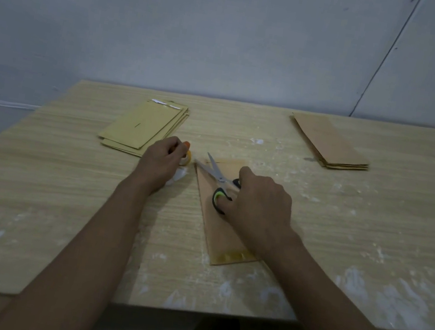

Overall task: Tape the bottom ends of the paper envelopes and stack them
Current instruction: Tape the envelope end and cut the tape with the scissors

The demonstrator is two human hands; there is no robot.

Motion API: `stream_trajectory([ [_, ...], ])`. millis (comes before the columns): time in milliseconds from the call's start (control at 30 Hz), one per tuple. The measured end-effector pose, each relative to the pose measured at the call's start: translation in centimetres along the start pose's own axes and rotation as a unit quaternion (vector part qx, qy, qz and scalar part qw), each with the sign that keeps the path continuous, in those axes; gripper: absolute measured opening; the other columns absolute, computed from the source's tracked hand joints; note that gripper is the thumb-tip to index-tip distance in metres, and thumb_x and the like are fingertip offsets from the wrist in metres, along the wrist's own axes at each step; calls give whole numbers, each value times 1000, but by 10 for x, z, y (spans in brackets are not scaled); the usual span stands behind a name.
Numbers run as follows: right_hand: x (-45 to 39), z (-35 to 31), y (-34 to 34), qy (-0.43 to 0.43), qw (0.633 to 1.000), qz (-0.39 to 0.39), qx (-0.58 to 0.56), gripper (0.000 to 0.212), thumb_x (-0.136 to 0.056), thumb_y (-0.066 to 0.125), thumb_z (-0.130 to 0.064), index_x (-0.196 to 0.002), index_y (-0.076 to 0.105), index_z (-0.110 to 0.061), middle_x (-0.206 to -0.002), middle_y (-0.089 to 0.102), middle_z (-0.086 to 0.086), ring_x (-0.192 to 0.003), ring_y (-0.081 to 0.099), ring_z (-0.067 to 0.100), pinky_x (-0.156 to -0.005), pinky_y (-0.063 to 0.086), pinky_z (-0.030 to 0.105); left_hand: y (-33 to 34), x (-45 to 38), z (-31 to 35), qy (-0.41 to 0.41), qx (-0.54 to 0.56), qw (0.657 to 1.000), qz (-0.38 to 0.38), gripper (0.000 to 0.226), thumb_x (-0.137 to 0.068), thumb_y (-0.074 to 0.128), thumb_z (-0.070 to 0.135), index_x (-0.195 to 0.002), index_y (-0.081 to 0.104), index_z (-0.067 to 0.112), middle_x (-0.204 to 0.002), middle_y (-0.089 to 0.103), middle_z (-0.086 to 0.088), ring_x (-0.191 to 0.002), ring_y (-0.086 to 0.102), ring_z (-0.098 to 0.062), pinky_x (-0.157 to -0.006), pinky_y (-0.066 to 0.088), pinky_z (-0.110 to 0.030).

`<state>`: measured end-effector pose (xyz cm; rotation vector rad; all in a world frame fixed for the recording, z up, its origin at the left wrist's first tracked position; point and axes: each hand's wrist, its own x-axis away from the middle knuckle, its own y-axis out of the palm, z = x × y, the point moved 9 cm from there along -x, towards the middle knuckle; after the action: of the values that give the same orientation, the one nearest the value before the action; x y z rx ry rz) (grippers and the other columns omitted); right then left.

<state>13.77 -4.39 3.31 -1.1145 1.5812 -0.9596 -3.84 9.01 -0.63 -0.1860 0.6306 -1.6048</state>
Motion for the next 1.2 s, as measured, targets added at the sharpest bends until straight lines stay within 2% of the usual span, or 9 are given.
stream_trajectory([
  [200, 9, -5, 1, -3, 1000, -8, 15, 36, -85, 58, -53, -97, 50, -21, -69, 33, -7, -73, 49, 22, -59, 33, 31, 1, 1, 3, 2, -6, 1000, 0, 37, -101, 52, 36, -71, 52, 15, -63, 42, 0, -60, 39, -17, -62, 30, -33],
  [367, 15, -12, -1, -10, 999, -13, 31, 36, -87, 58, -52, -98, 48, -20, -74, 38, -4, -72, 44, 22, -61, 34, 31, -4, 2, 5, 3, -10, 1000, 14, 36, -102, 52, 34, -72, 55, 14, -63, 41, -1, -58, 37, -15, -58, 28, -33],
  [467, 12, -18, 0, -13, 999, -16, 38, 32, -90, 57, -48, -95, 43, -20, -77, 39, -3, -71, 44, 22, -61, 34, 31, -3, 3, 4, 0, -3, 1000, 15, 37, -101, 53, 34, -77, 59, 6, -66, 45, -5, -60, 39, -17, -59, 30, -32],
  [567, 6, -26, 2, -19, 999, -14, 49, 28, -94, 55, -42, -92, 39, -19, -73, 35, -3, -70, 44, 22, -60, 32, 31, -3, 3, 1, -1, 4, 1000, 16, 38, -100, 54, 35, -81, 62, 3, -69, 49, -9, -62, 42, -19, -62, 33, -32],
  [700, -2, -38, 6, -37, 997, -16, 73, 22, -97, 53, -34, -91, 37, -19, -71, 37, -3, -71, 48, 23, -50, 23, 29, -3, 3, 1, -1, 18, 1000, 14, 38, -100, 54, 33, -79, 61, 3, -69, 48, -12, -63, 42, -19, -62, 32, -32],
  [833, -8, -48, 3, -60, 994, -7, 86, 11, -99, 49, -25, -102, 52, -16, -96, 61, 4, -88, 60, 27, -62, 31, 31, -4, 4, 3, 2, 34, 999, 11, 37, -100, 55, 29, -79, 60, -2, -70, 45, -14, -64, 40, -19, -62, 31, -32],
  [1000, -9, -58, 5, -96, 988, -24, 123, 21, -104, 38, -16, -114, 55, -10, -110, 63, 8, -100, 61, 29, -67, 34, 33, -4, 4, 4, 10, 38, 999, 6, 34, -100, 55, 28, -75, 61, 6, -70, 47, -12, -64, 41, -18, -63, 32, -32],
  [1133, -13, -56, 9, -98, 987, -46, 118, 18, -103, 40, -17, -115, 53, -11, -109, 61, 10, -100, 59, 30, -67, 33, 33, -10, 4, 7, 14, 79, 996, 31, 35, -102, 53, 30, -80, 62, 3, -72, 51, -9, -67, 43, -18, -64, 35, -33],
  [1200, -17, -52, 8, -88, 990, -56, 91, 16, -98, 50, -29, -106, 49, -15, -97, 57, 9, -89, 55, 29, -65, 32, 33, -15, 4, 6, 21, 95, 994, 50, 34, -101, 52, 35, -83, 63, 10, -83, 60, -12, -74, 50, -18, -67, 38, -32],
])
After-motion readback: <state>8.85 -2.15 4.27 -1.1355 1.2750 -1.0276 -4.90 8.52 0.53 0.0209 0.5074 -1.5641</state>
